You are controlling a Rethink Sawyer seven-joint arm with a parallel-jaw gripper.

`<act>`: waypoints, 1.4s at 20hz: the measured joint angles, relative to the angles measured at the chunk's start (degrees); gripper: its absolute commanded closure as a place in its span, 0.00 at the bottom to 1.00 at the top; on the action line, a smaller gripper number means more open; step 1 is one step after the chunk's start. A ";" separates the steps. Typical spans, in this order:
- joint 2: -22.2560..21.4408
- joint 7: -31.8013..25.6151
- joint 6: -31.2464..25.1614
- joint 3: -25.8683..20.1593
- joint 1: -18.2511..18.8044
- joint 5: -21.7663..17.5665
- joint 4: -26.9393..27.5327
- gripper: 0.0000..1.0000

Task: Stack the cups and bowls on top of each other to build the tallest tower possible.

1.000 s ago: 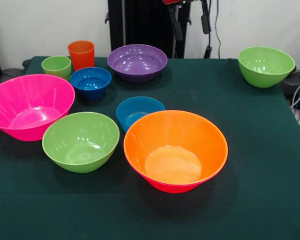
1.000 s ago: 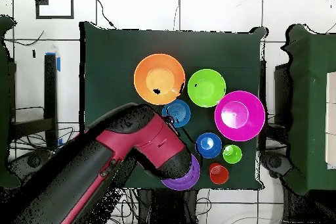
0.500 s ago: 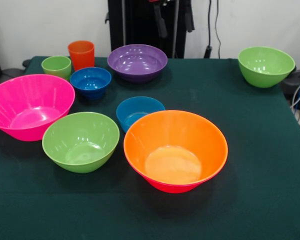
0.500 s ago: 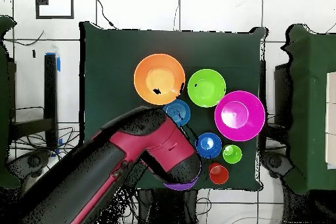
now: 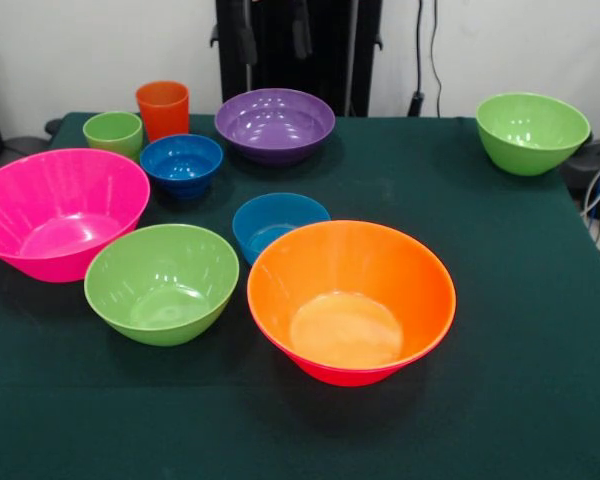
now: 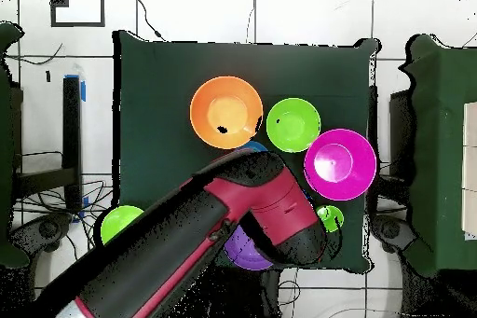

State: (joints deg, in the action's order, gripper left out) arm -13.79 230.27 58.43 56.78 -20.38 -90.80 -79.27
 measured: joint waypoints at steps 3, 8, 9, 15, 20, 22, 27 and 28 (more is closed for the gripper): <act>0.05 -0.01 0.00 -0.01 2.08 -1.19 0.58 0.00; 0.06 -0.05 0.00 -0.02 3.51 -2.25 1.74 0.00; 0.06 -0.05 0.00 -0.02 3.78 -2.38 2.12 0.00; 0.08 -0.59 0.00 -0.03 5.12 -2.40 4.52 0.00; 0.08 -2.54 0.00 -0.41 6.26 -2.42 6.26 0.00; 0.09 -3.15 0.01 -0.68 6.58 -2.40 6.81 0.00; 0.14 -5.01 0.00 -1.62 7.73 -2.32 8.53 0.00; 0.22 -5.15 0.00 -1.77 7.91 -2.30 8.82 0.00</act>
State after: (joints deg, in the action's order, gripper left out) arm -13.57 225.12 58.43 55.00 -12.47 -93.09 -70.45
